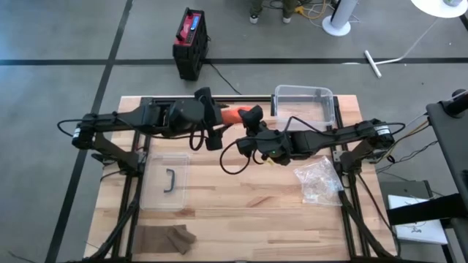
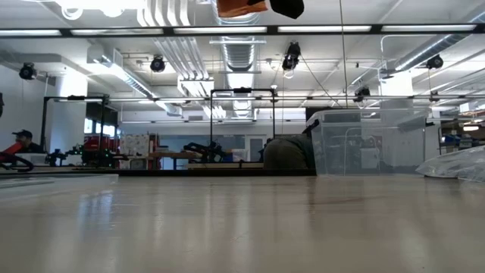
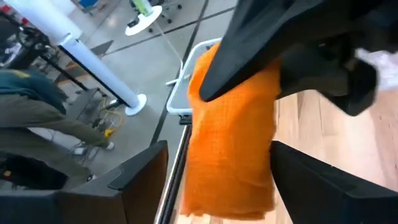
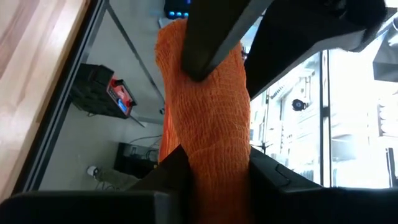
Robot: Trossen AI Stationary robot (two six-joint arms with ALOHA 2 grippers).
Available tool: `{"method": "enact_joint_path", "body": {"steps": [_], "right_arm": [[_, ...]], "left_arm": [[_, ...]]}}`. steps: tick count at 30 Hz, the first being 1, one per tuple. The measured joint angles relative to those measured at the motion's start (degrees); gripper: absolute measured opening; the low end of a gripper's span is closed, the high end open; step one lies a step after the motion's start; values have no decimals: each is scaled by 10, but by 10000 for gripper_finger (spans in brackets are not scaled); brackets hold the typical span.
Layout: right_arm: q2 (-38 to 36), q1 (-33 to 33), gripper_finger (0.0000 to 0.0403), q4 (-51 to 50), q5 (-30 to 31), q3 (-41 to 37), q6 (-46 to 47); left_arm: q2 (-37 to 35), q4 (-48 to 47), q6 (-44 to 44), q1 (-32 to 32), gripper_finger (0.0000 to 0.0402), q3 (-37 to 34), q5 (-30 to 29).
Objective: Roll bandage
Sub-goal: Roll the orange bandage
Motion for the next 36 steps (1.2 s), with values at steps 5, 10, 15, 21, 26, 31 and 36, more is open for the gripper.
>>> {"method": "enact_joint_path", "body": {"steps": [5, 10, 15, 21, 26, 31, 36], "right_arm": [[2, 0, 84, 0, -3, 0, -1], [3, 2, 84, 2, -5, 0, -2], [3, 5, 95, 4, -5, 0, -4], [3, 6, 103, 0, -6, 0, -8], [3, 6, 113, -2, -8, 0, -10], [3, 6, 128, -6, -15, 0, -4], [-2, 12, 172, -11, 18, -1, 43]], "left_arm": [[11, 11, -1, 5, 273, 0, 40], [28, 5, -1, 9, 280, -1, 50], [37, 3, -7, 16, 271, -1, 50], [37, -8, -24, 20, 230, 0, 51], [37, -19, -36, 21, 137, 0, 60], [37, -21, -38, 21, 47, 0, 61], [32, -55, -62, 22, 49, 0, 62]]}}
